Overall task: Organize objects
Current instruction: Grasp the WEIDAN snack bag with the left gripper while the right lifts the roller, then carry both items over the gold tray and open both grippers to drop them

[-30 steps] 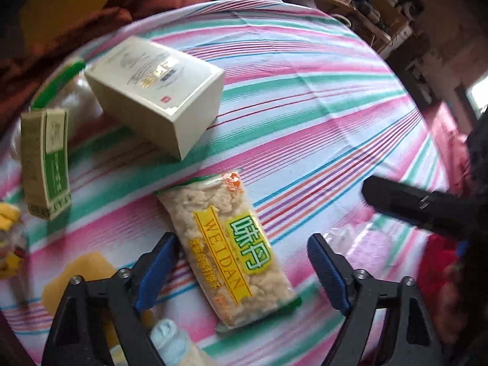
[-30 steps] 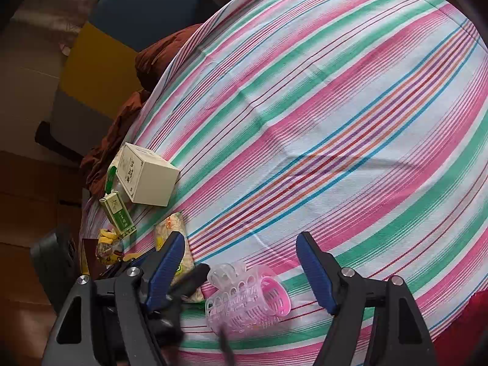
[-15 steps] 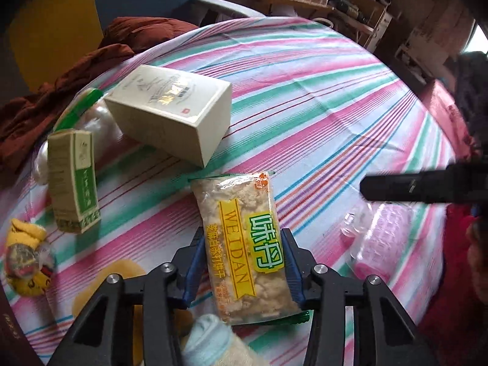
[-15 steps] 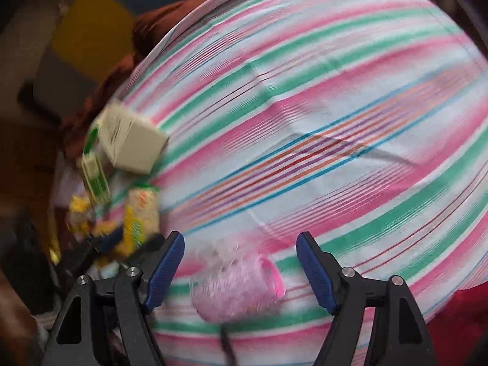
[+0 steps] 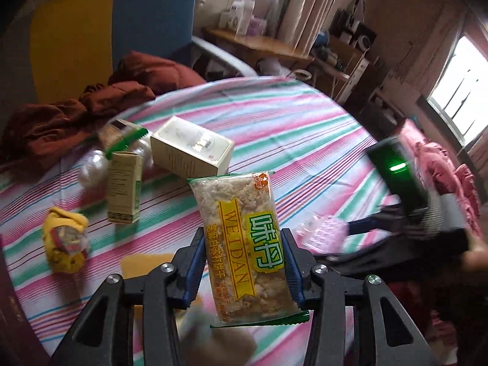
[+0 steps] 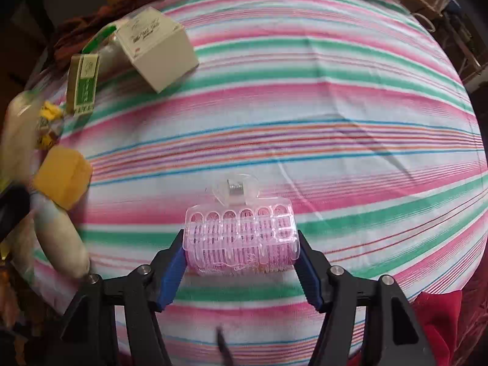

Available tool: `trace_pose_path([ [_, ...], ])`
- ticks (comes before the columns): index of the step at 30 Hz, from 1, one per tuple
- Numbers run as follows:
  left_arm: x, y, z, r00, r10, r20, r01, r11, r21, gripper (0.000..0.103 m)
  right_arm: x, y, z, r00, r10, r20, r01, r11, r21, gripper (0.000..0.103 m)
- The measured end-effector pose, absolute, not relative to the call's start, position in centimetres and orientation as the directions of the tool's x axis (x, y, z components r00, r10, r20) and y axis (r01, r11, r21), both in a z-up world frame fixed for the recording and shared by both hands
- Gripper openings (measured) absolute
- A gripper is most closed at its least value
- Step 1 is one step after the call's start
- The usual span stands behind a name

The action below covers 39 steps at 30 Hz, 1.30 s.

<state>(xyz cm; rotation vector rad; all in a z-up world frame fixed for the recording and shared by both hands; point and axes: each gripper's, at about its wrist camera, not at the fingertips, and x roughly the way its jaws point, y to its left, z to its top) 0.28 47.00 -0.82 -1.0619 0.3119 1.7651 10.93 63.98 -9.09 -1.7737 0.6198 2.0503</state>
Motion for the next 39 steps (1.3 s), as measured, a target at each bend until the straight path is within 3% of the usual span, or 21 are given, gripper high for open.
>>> trace_pose_path([
  [9, -0.1, 37.6, 1.2, -0.18, 0.651, -0.737, -0.819, -0.514, -0.254, 0.047, 12.2, 62.7, -5.3, -0.303, 0.09, -0.949, -0.583, -0.805, 0.109, 0.065],
  [18, -2.1, 26.8, 0.7, -0.302, 0.618, -0.726, -0.72, -0.647, -0.251, 0.047, 9.1, 56.1, 0.7, -0.481, 0.133, -0.866, -0.477, -0.869, 0.131, 0.065],
  [27, -4.3, 16.7, 0.1, -0.418, 0.562, -0.714, -0.582, -0.769, -0.265, 0.047, 4.0, 43.2, 4.3, -0.602, 0.006, -0.799, -0.235, -0.957, 0.17, 0.065],
  [39, -6.4, 5.5, -1.1, -0.521, 0.482, -0.704, -0.405, -0.866, -0.293, 0.047, -2.0, 28.0, -0.3, -0.552, -0.257, -0.793, 0.017, -0.954, 0.298, 0.065],
])
